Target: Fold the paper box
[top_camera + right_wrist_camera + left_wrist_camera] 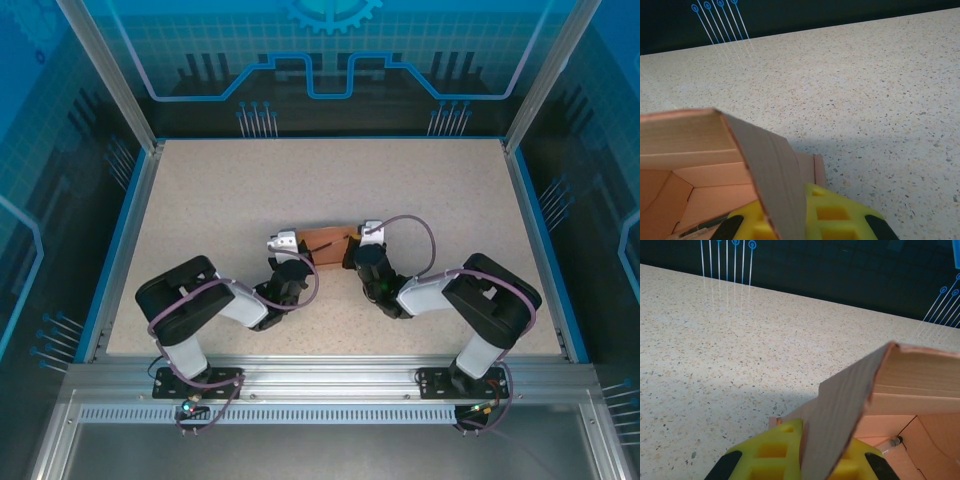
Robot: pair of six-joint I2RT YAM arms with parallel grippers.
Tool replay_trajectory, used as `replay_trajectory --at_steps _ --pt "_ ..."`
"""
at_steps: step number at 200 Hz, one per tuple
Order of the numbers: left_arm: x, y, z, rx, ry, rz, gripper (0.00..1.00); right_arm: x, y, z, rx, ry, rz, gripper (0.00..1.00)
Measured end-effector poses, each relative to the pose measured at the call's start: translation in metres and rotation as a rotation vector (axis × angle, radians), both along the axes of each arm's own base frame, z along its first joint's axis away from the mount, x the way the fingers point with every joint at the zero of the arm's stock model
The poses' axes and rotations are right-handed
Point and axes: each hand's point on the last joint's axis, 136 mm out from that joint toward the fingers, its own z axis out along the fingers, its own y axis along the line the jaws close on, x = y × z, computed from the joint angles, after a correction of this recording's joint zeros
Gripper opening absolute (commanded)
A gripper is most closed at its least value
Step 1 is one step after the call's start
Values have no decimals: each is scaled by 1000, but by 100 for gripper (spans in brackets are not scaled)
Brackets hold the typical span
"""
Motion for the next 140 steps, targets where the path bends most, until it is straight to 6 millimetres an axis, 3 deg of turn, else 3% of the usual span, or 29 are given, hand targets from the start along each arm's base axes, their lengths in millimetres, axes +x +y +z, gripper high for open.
replay_trajectory --at_steps 140 --pt "-12 5 -23 108 78 -30 37 -4 -5 -8 -54 36 -24 0"
